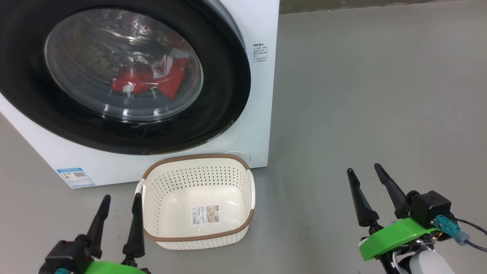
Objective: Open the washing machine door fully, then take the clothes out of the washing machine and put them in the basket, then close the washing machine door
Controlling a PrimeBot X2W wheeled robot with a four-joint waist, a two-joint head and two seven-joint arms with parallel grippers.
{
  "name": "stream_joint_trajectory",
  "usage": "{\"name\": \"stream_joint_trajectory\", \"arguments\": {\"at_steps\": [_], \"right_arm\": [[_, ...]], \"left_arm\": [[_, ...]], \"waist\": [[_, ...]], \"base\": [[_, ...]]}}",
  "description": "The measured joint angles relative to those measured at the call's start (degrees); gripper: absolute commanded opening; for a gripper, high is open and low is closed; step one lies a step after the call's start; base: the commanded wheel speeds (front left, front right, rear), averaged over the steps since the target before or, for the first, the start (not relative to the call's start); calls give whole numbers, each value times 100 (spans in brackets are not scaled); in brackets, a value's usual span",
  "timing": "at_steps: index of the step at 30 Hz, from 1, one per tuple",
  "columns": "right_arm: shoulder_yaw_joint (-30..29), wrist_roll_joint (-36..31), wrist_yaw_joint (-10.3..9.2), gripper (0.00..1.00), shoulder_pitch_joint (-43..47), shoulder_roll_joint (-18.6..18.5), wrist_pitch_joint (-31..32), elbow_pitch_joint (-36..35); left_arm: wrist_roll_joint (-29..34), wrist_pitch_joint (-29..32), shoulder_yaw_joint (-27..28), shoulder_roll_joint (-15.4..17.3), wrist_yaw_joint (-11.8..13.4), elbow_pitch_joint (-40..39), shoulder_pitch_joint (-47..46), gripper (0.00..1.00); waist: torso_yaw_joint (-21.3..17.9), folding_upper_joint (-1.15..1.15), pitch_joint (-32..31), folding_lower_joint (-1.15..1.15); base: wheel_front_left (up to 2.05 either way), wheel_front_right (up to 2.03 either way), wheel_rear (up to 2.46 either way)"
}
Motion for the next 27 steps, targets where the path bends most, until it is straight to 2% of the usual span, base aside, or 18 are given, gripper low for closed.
{"name": "stream_joint_trajectory", "arguments": {"at_steps": [18,22,23,24,26,27], "right_arm": [[157,-1270,0,100,-124,-37,-304,-116],[165,-1401,0,100,-146,-45,-323,-147],[165,-1414,0,77,-155,-46,-328,-154],[165,-1417,0,50,-175,-46,-328,-157],[164,-1417,0,21,-228,-49,-328,-168],[165,-1416,0,0,-242,-49,-328,-168]], "left_arm": [[1278,-311,45,9,9,-218,-127,100],[1380,-313,40,9,16,-255,-141,100],[1380,-313,37,9,16,-258,-141,100],[1380,-313,34,9,19,-263,-141,100],[1381,-313,24,9,51,-285,-141,100],[1380,-313,16,9,51,-291,-141,100]], "waist": [[-1,0,147,0],[2,0,199,0],[4,0,215,0],[5,0,231,0],[13,0,263,0],[19,0,278,0]], "base": [[0,0,0],[0,0,0],[0,0,0],[0,0,0],[0,0,0],[0,0,0]]}}
